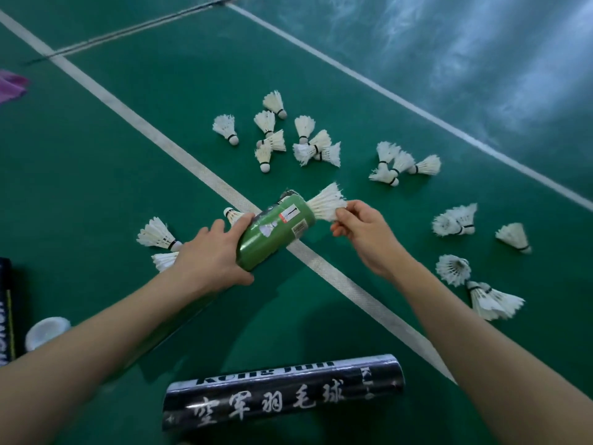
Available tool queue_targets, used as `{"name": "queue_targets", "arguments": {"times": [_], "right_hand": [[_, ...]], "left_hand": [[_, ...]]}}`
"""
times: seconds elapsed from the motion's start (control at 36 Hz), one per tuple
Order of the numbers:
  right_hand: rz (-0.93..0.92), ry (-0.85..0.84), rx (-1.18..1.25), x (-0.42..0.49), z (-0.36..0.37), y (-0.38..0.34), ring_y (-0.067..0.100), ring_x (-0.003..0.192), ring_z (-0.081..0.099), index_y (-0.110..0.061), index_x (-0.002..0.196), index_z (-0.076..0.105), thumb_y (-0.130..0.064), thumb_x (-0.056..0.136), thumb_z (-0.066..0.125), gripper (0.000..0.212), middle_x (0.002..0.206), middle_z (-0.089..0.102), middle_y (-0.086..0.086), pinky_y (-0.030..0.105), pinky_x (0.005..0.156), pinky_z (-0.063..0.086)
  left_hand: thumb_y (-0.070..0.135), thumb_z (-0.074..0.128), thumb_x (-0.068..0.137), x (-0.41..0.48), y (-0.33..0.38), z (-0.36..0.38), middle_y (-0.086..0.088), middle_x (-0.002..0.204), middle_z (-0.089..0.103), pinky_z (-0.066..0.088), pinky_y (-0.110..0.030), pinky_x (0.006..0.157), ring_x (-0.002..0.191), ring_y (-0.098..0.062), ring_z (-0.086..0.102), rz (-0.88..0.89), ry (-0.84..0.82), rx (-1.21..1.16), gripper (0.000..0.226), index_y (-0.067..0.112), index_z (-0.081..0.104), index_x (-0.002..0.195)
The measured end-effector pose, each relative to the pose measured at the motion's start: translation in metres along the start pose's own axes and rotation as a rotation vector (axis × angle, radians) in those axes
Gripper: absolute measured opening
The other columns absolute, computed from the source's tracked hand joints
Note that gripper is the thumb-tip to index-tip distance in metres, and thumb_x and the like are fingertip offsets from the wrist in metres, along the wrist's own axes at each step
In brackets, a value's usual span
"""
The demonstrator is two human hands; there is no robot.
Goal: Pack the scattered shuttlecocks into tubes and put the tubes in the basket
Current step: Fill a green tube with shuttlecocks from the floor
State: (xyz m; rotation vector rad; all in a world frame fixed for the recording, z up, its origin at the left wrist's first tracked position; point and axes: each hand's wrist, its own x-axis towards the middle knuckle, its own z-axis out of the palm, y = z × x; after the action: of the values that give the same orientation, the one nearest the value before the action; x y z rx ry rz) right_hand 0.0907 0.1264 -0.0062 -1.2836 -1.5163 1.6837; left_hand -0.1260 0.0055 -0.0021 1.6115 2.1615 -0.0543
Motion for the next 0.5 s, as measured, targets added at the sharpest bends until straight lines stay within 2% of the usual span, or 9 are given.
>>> {"name": "queue_targets", "arguments": {"times": [0.11,0.19,0.28,0.39,0.42,0.5], "right_hand": [[-0.040,-0.013,-0.139,-0.040,-0.010,-0.029,0.012,0.066,0.053,-0.010,0.094,0.056,-0.009,0.099,0.046,0.012,0.077,0.058,0.006,0.025,0.067,0.047],[-0.091,0.013,-0.189,-0.075,-0.015,-0.056,0.011,0.070,0.053,-0.009,0.099,0.058,-0.015,0.101,0.041,0.018,0.082,0.060,0.005,0.026,0.070,0.046],[-0.166,0.085,-0.191,-0.117,-0.019,-0.087,0.011,0.088,0.053,-0.014,0.112,0.058,-0.025,0.103,0.035,0.027,0.096,0.060,-0.001,0.025,0.080,0.044],[-0.357,0.148,-0.438,-0.182,-0.026,-0.124,0.009,0.116,0.046,-0.026,0.134,0.044,-0.039,0.102,0.031,0.038,0.123,0.052,-0.007,0.025,0.098,0.033],[-0.388,0.138,-0.460,-0.199,-0.026,-0.133,0.009,0.114,0.048,-0.026,0.136,0.041,-0.040,0.101,0.031,0.040,0.122,0.054,-0.006,0.022,0.096,0.034],[-0.454,0.123,-0.532,-0.246,-0.024,-0.164,-0.001,0.083,0.056,-0.021,0.139,0.031,-0.045,0.095,0.031,0.051,0.098,0.059,-0.006,0.002,0.072,0.035]], "left_hand": [[0.051,0.071,0.069,-0.037,0.024,-0.021,0.004,0.100,0.032,0.048,-0.034,0.078,0.096,-0.018,0.040,0.147,0.025,0.033,0.101,0.047,0.002,0.143],[0.052,0.070,0.070,-0.063,0.040,-0.041,0.004,0.106,0.035,0.049,-0.034,0.080,0.103,-0.018,0.041,0.221,0.062,0.048,0.103,0.046,0.000,0.146],[0.051,0.071,0.070,-0.088,0.055,-0.066,0.003,0.114,0.039,0.048,-0.036,0.083,0.108,-0.019,0.042,0.249,0.115,0.002,0.103,0.046,0.001,0.146],[0.044,0.073,0.071,-0.127,0.082,-0.095,0.003,0.114,0.042,0.048,-0.038,0.082,0.103,-0.018,0.046,0.314,0.189,-0.076,0.101,0.045,0.006,0.146],[0.043,0.074,0.070,-0.136,0.090,-0.100,0.003,0.116,0.043,0.049,-0.037,0.081,0.102,-0.019,0.047,0.334,0.202,-0.078,0.101,0.043,0.008,0.146],[0.038,0.076,0.070,-0.162,0.115,-0.112,0.002,0.125,0.045,0.049,-0.036,0.080,0.103,-0.021,0.051,0.383,0.237,-0.084,0.099,0.037,0.013,0.147]]}}
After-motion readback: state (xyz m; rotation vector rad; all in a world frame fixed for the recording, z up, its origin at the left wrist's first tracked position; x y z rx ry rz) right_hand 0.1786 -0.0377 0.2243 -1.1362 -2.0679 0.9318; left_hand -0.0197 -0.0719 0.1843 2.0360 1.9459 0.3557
